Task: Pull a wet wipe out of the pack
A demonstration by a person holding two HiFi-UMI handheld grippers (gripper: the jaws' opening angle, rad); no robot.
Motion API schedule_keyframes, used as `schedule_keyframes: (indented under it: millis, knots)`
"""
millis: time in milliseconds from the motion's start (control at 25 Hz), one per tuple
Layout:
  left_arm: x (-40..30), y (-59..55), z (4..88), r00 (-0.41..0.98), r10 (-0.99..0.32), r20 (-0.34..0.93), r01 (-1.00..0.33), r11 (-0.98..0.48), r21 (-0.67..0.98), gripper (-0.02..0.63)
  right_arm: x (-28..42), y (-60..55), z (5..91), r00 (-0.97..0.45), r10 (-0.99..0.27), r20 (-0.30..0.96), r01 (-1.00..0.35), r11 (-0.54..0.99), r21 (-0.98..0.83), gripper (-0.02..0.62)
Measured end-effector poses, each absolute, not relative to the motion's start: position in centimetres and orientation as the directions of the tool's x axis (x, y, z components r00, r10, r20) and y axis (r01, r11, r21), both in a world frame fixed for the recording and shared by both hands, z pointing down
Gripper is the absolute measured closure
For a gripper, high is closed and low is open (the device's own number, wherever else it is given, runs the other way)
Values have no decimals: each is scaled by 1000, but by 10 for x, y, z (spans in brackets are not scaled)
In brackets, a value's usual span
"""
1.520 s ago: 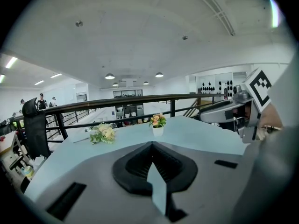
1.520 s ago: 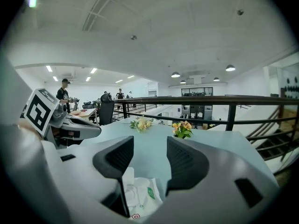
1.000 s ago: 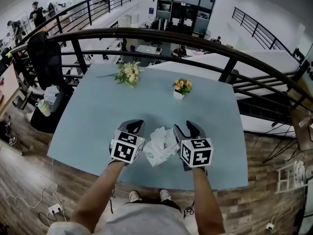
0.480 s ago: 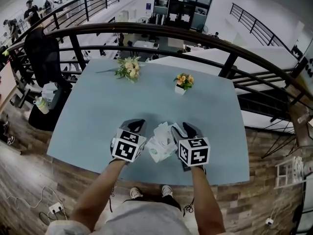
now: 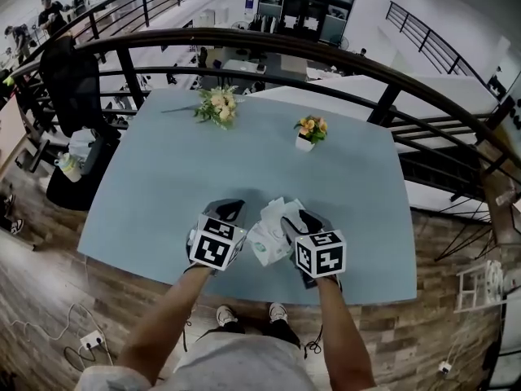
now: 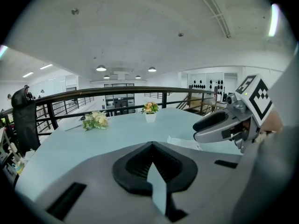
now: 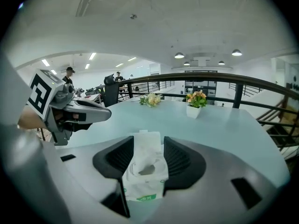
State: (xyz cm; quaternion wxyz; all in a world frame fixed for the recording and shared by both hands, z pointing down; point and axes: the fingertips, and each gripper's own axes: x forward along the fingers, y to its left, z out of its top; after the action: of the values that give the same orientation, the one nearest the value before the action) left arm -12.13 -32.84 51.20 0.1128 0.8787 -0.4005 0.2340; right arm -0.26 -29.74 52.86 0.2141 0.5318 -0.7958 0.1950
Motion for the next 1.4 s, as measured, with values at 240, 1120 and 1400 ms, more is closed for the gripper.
schedule_keyframes:
  millis: [240, 1120, 1400]
  knots:
    - [-127, -325, 519, 567, -650, 506, -762, -647, 23, 611, -12, -295, 544, -360, -729, 582, -920, 383, -90, 391]
    - [-149, -322, 533, 541, -656, 527, -787, -616, 40, 612, -29, -301, 586, -386, -600, 701, -897, 420, -135, 405]
    - [-147, -322, 531, 540, -659, 524, -786, -617, 35, 611, -30, -299, 592, -395, -579, 713, -895, 417, -157, 454]
